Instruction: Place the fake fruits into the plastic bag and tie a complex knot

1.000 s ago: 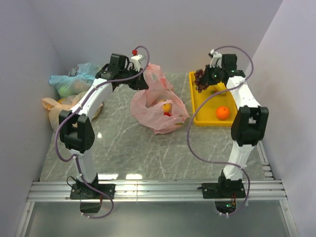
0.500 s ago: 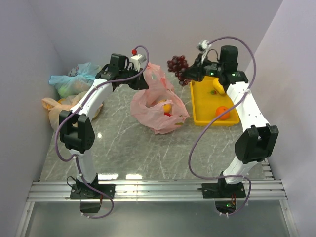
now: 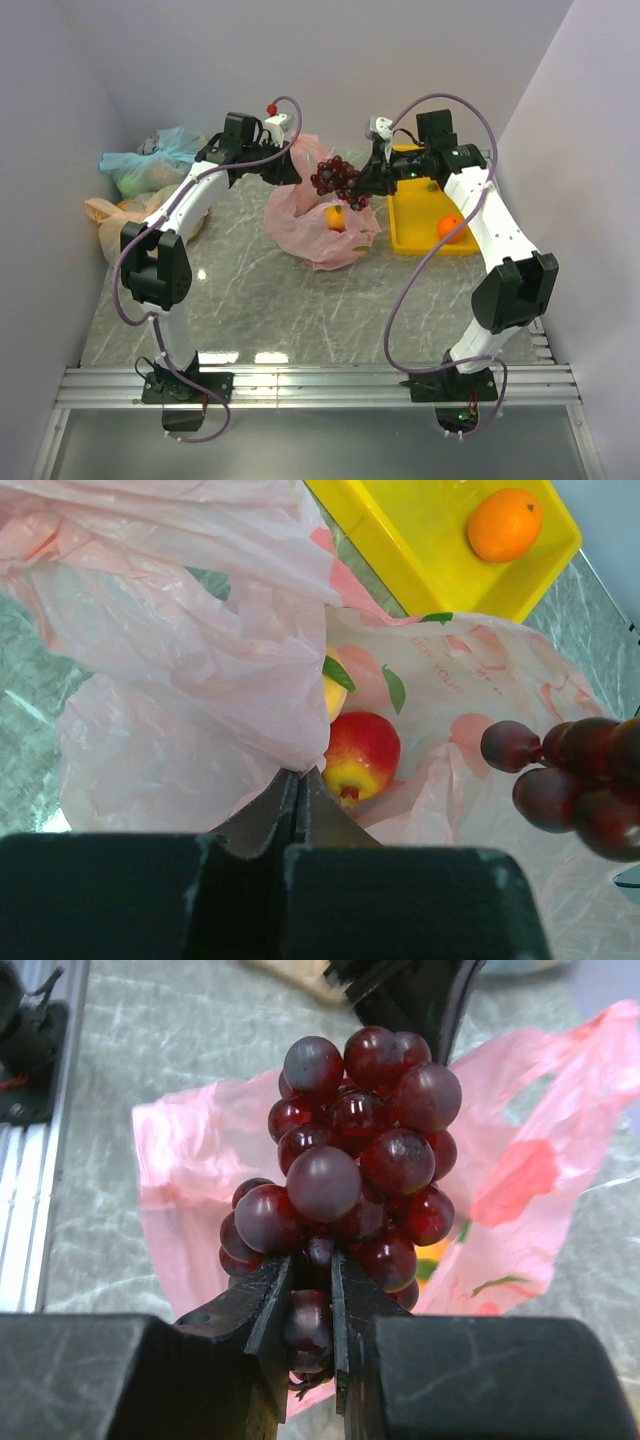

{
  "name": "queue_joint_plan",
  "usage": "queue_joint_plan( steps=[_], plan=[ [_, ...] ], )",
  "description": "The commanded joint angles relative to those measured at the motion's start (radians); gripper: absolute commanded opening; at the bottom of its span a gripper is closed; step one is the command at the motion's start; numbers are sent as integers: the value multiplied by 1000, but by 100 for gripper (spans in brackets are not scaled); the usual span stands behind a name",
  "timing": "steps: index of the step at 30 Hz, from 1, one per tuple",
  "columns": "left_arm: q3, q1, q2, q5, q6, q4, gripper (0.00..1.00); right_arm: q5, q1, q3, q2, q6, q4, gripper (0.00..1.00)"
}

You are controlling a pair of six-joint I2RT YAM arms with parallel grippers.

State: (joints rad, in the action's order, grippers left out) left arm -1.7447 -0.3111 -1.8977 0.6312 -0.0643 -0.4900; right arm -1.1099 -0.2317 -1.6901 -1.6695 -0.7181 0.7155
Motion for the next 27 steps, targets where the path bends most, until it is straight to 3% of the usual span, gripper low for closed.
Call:
queue_joint_plan(
  steps=[1, 5, 11, 12, 13, 18, 21, 25, 27],
  plan=[
    [-7, 1, 28, 18, -19, 47, 0, -38, -4, -115, -25, -150, 177, 0],
    [-32, 1, 19, 25, -20, 44, 0, -7, -34, -218, -136, -245, 327, 0],
    [-52, 1, 8, 32, -37, 50, 0, 88, -95, -342, -254, -161, 383, 1],
    [-50, 1, 8, 32, -40, 51, 0, 106, -100, -365, -263, -159, 404, 8],
    [-49, 1, 9, 28, -43, 53, 0, 132, -104, -373, -268, -156, 406, 29],
    [-36, 1, 18, 16, -43, 56, 0, 168, -89, -324, -216, 26, 236, 73],
    [-35, 1, 19, 7, -38, 50, 0, 168, -37, -273, -164, 141, 107, 78],
    [-44, 3, 14, 1, -29, 45, 0, 186, 98, -201, -121, 494, -183, 81],
    [-50, 4, 6, 4, -28, 41, 0, 263, 152, -224, -148, 546, -246, 82]
  ],
)
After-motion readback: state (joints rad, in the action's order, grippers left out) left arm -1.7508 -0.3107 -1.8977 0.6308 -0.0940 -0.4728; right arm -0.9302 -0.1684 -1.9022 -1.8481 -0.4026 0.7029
